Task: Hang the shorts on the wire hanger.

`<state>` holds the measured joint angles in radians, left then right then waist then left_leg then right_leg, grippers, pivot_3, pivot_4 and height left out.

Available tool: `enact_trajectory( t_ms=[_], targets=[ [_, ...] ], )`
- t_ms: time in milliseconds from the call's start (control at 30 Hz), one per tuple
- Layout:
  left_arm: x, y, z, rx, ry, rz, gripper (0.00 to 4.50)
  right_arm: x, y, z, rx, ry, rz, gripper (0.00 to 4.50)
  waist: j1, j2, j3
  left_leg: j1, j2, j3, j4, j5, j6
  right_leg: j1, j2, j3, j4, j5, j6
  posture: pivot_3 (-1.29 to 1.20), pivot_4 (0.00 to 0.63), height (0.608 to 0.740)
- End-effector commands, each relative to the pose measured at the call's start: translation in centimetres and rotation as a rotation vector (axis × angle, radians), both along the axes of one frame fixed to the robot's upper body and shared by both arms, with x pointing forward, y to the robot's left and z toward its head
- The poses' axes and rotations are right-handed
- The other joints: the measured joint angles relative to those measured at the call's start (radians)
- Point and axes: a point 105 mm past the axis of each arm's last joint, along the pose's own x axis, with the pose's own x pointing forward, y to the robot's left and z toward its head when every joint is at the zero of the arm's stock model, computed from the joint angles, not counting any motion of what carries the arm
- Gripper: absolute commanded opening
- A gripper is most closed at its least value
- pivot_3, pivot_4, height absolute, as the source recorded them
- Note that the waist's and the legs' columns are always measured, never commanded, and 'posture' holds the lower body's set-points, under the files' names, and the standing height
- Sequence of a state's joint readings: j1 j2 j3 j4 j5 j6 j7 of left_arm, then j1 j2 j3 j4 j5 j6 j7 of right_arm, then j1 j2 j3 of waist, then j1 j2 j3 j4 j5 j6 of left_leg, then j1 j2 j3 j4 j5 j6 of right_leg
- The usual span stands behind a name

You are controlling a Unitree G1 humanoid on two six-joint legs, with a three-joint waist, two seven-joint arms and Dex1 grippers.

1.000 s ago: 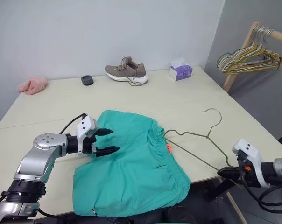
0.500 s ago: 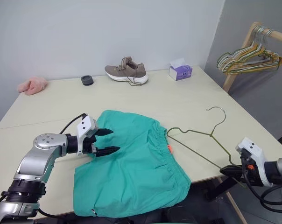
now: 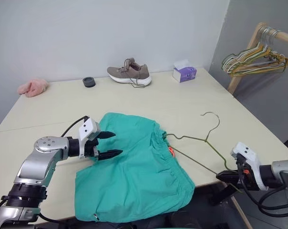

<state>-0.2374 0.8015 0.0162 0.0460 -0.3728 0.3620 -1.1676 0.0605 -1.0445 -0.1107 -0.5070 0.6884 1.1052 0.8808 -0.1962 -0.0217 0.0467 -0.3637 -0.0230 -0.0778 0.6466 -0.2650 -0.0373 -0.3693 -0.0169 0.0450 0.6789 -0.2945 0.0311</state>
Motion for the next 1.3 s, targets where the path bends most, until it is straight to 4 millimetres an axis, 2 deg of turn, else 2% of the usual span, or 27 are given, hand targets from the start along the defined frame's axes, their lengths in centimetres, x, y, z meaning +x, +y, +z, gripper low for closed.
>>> enact_trajectory(
  t_ms=[33,233,367,600,767,933,1000,1067,1167,1300],
  targets=[
    [0.1,-0.1,1.1,0.005,-0.053,-0.011,4.47,0.5,1.0,0.0,-0.006,-0.032,0.016,0.00,0.000,0.000,0.000,0.000,0.000,0.000,0.000,0.000,0.000,0.000,0.000,0.000,0.000,0.000,0.000,-0.24,0.000,0.740],
    [0.2,-0.2,1.2,0.004,-0.058,-0.007,4.47,1.4,1.2,-1.5,-0.033,-0.006,-0.036,0.00,0.002,0.000,0.000,0.000,0.000,0.000,0.000,0.000,0.000,0.000,0.000,0.000,0.000,0.000,0.000,-0.23,0.000,0.740],
    [0.3,-0.2,1.2,0.001,-0.063,-0.001,4.47,1.7,2.0,-2.2,0.004,0.040,-0.071,0.00,0.001,0.000,0.000,0.000,0.000,-0.001,0.000,0.000,0.000,0.000,0.000,0.000,0.000,0.000,0.000,-0.23,0.000,0.740],
    [0.4,-0.4,1.4,-0.017,-0.072,0.014,4.47,3.6,4.7,-1.0,0.149,0.075,-0.125,0.00,0.001,0.000,0.000,0.000,0.000,-0.001,0.000,0.000,0.000,0.000,0.000,0.000,0.001,0.000,0.000,-0.22,0.000,0.740],
    [0.6,-0.2,1.6,-0.027,-0.082,0.040,4.47,4.3,5.8,-0.1,0.184,0.088,-0.124,0.00,0.003,0.000,0.000,-0.001,0.000,-0.002,0.000,0.000,0.000,-0.001,0.000,0.000,0.001,0.000,0.000,-0.22,0.000,0.740],
    [1.9,0.4,2.6,-0.073,-0.127,0.128,4.47,5.1,6.4,1.2,0.126,-0.036,-0.046,0.00,0.003,0.001,0.000,-0.001,0.000,-0.001,0.000,0.000,0.000,-0.001,-0.001,0.000,0.001,0.000,0.000,-0.21,0.000,0.740],
    [3.8,1.4,4.2,-0.110,-0.230,0.236,4.47,5.6,6.8,2.0,0.110,-0.105,-0.010,0.00,0.004,0.001,0.000,-0.001,0.000,-0.002,0.000,0.000,0.000,-0.001,-0.001,-0.001,0.001,0.000,0.000,-0.22,0.000,0.740],
    [4.8,2.0,5.4,-0.128,-0.297,0.281,4.47,5.9,7.3,2.6,0.067,-0.189,0.046,0.00,0.004,0.000,0.000,-0.001,0.000,-0.002,0.001,0.000,0.000,-0.001,-0.001,-0.002,0.001,0.000,0.000,-0.22,0.000,0.740],
    [5.2,2.1,6.3,-0.132,-0.325,0.267,4.47,6.4,8.2,3.3,-0.005,-0.320,0.145,0.00,-0.001,0.001,0.000,-0.001,0.000,-0.002,0.000,0.000,0.000,-0.001,-0.001,-0.001,0.001,0.000,0.001,-0.22,0.000,0.740],
    [4.0,0.4,6.5,-0.080,-0.281,0.088,4.47,6.3,9.4,4.1,-0.067,-0.442,0.287,0.00,-0.002,0.001,0.000,-0.001,0.000,-0.001,-0.001,0.000,0.000,-0.002,-0.001,0.000,0.000,0.000,0.001,-0.22,0.000,0.740]
  ],
)
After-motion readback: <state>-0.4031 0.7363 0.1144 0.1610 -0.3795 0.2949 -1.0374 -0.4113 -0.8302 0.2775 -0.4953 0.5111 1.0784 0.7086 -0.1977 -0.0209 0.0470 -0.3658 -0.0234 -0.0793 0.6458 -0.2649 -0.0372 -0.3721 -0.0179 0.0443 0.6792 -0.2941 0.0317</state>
